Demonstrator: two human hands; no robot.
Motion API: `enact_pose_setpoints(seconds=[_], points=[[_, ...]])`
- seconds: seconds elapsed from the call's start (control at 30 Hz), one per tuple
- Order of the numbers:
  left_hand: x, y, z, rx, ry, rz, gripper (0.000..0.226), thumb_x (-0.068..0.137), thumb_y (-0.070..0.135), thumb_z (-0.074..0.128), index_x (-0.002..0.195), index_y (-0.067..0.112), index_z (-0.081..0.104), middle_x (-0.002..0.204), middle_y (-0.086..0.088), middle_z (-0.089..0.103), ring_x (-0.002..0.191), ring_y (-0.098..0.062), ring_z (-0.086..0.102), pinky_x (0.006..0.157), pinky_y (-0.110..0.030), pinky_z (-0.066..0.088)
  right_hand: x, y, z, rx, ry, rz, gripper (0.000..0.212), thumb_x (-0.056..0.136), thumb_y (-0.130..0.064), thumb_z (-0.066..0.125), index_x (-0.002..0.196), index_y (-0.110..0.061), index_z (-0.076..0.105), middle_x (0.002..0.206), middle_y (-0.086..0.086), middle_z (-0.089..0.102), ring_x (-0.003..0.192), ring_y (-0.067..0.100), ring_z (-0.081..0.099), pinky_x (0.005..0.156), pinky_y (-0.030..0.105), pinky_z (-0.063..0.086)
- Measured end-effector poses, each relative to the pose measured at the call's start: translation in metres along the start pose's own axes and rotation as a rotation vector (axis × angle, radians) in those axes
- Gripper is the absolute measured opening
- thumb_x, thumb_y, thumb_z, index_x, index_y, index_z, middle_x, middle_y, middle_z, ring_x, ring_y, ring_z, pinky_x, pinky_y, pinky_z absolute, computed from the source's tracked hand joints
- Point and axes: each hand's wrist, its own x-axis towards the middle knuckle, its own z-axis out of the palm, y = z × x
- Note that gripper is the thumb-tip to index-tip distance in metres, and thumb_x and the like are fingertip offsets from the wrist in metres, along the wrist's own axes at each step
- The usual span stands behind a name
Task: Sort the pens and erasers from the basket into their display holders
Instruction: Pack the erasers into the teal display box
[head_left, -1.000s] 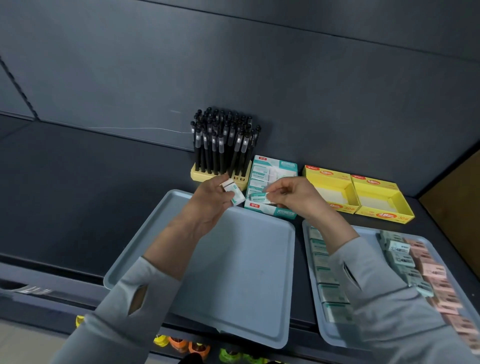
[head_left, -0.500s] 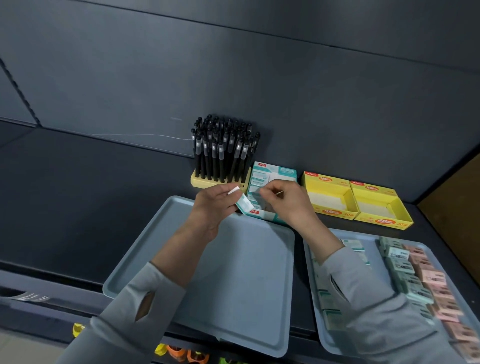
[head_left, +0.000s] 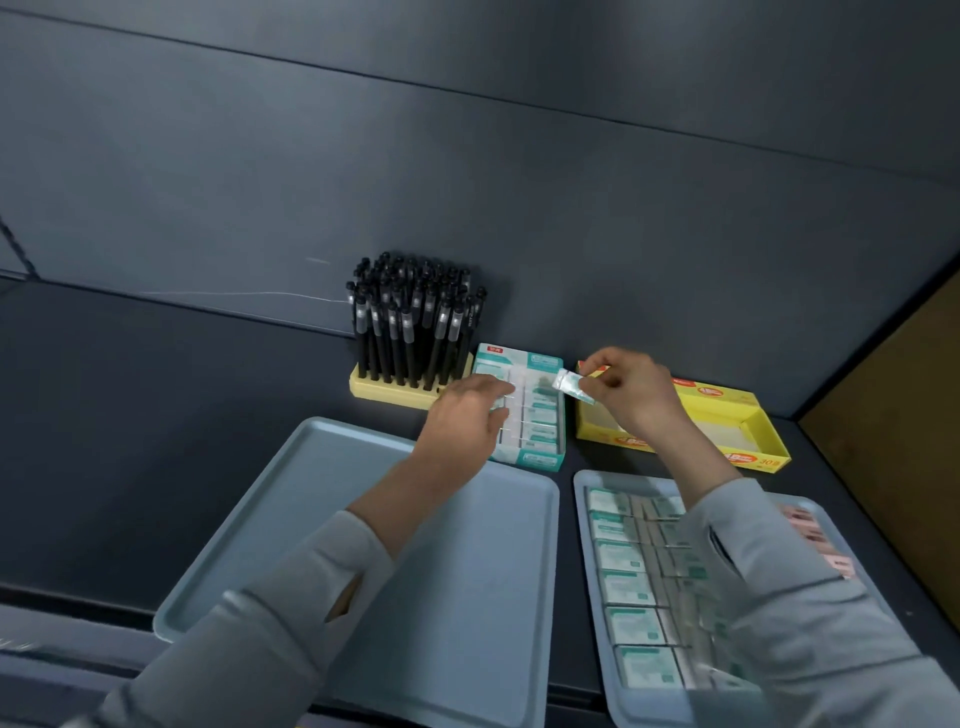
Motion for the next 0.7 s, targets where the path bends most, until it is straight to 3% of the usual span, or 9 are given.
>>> enact_pose_setpoints(seconds=[0.1, 0.2, 0.3, 0.4, 0.5, 0.7], points=[[0.009, 0.0, 0.011, 0.156, -0.011, 0.127, 0.036, 0.097, 0.016, 0.052, 0.132, 0.009, 0.057, 0.135, -0.008, 0.056, 0.128, -0.025, 0.044, 0.11, -0.028, 0.024, 0.006, -0.007, 0.005, -0.077, -0.069, -0.038, 0.005, 0.089, -0.02, 0.069, 0.088, -0.025, 0.069, 0.081, -0.004, 0.07, 0.081, 0.019, 0.062, 0.072, 0.024, 0.042], [0.015, -0.006, 0.02, 0.294, -0.037, 0.165, 0.036, 0.098, 0.02, 0.051, 0.131, 0.008, 0.059, 0.135, -0.011, 0.055, 0.13, -0.029, 0.043, 0.113, -0.032, 0.023, 0.017, -0.011, 0.017, -0.096, -0.087, -0.118, 0.015, 0.086, -0.015, 0.069, 0.077, -0.026, 0.069, 0.081, -0.004, 0.072, 0.081, 0.018, 0.065, 0.077, 0.027, 0.05], [0.014, -0.011, 0.023, 0.368, -0.056, 0.153, 0.031, 0.093, 0.02, 0.053, 0.118, 0.007, 0.067, 0.125, -0.014, 0.063, 0.119, -0.034, 0.054, 0.105, -0.037, 0.039, 0.022, -0.012, 0.025, -0.216, -0.132, -0.213, 0.005, 0.087, -0.023, 0.071, 0.091, -0.022, 0.074, 0.097, 0.001, 0.067, 0.09, 0.019, 0.061, 0.075, 0.023, 0.04], [0.013, -0.015, 0.023, 0.379, -0.061, 0.162, 0.022, 0.077, 0.017, 0.068, 0.096, 0.007, 0.074, 0.102, -0.014, 0.071, 0.093, -0.034, 0.067, 0.084, -0.037, 0.055, 0.023, -0.014, 0.028, -0.36, -0.21, -0.326, 0.023, 0.085, -0.029, 0.074, 0.106, -0.02, 0.073, 0.106, 0.003, 0.061, 0.098, 0.022, 0.057, 0.076, 0.026, 0.039], [0.012, -0.014, 0.021, 0.388, -0.057, 0.178, 0.026, 0.068, 0.015, 0.082, 0.092, 0.008, 0.075, 0.097, -0.013, 0.072, 0.087, -0.031, 0.068, 0.077, -0.035, 0.058, 0.024, -0.015, 0.03, -0.396, -0.273, -0.383, 0.026, 0.082, -0.029, 0.075, 0.106, -0.017, 0.072, 0.107, 0.004, 0.066, 0.099, 0.023, 0.058, 0.079, 0.03, 0.045], [0.009, -0.011, 0.019, 0.408, -0.035, 0.189, 0.027, 0.069, 0.015, 0.083, 0.093, 0.007, 0.074, 0.097, -0.012, 0.071, 0.09, -0.03, 0.068, 0.076, -0.034, 0.058, 0.028, -0.013, 0.044, -0.343, -0.086, -0.355, 0.015, 0.085, -0.012, 0.07, 0.1, -0.012, 0.073, 0.102, 0.008, 0.064, 0.092, 0.028, 0.063, 0.081, 0.034, 0.049]])
